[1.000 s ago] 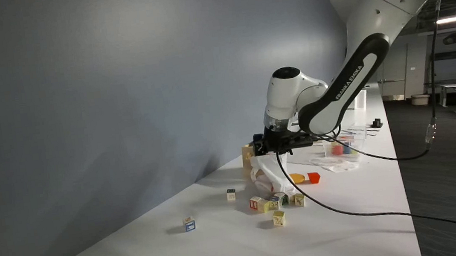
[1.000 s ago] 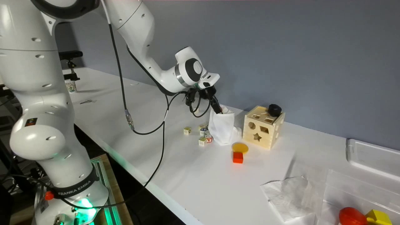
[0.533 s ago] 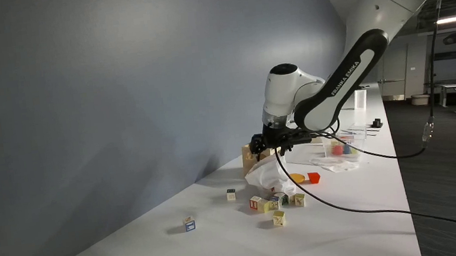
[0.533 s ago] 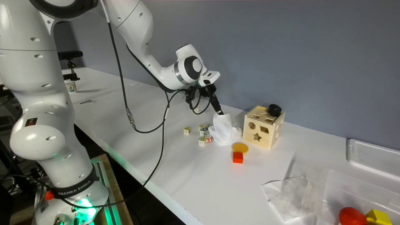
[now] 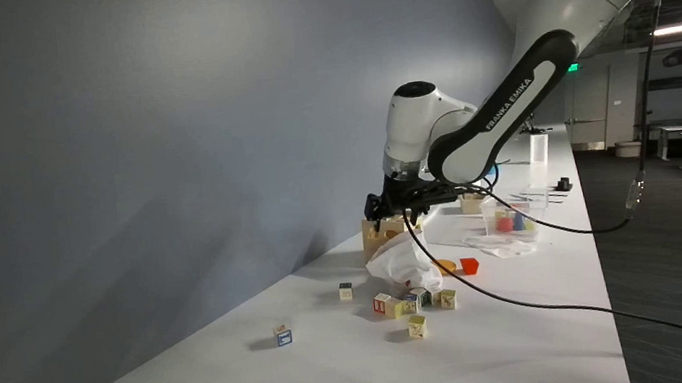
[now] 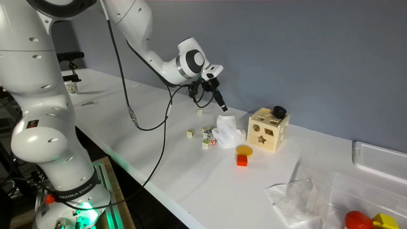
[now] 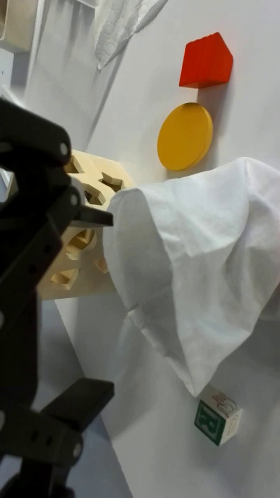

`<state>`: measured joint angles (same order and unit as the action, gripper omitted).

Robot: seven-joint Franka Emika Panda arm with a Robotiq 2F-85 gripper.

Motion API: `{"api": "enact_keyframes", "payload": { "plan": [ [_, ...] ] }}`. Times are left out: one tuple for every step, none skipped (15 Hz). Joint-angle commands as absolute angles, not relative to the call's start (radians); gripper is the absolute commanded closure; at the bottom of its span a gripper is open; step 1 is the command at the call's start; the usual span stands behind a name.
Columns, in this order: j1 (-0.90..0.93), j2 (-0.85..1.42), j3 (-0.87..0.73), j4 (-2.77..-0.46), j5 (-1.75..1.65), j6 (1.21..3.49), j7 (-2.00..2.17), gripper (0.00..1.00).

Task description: Pick up two blocks and put them into the carrier bag

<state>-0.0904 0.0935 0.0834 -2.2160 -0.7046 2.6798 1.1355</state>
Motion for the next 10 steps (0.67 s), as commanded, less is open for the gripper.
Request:
{"api": "enact_keyframes", "payload": {
  "plan": [
    [-0.018, 0.150, 0.056, -2.130, -0.600, 2.593, 0.984, 0.00],
    [-0.006, 0.171, 0.052, -2.102, -0.584, 2.561, 0.949, 0.00],
    [0.007, 0.194, 0.047, -2.069, -0.576, 2.516, 0.925, 0.00],
    [0.018, 0.211, 0.045, -2.045, -0.557, 2.480, 0.896, 0.00],
    [0.031, 0.232, 0.037, -2.016, -0.555, 2.438, 0.883, 0.00],
    [0.041, 0.252, 0.031, -1.990, -0.553, 2.405, 0.865, 0.00],
    [0.051, 0.273, 0.024, -1.966, -0.556, 2.377, 0.857, 0.00],
    [0.059, 0.294, 0.017, -1.945, -0.554, 2.361, 0.845, 0.00],
    [0.067, 0.313, 0.011, -1.926, -0.556, 2.347, 0.836, 0.00],
    [0.075, 0.334, 0.006, -1.907, -0.555, 2.337, 0.830, 0.00]
  ]
}}
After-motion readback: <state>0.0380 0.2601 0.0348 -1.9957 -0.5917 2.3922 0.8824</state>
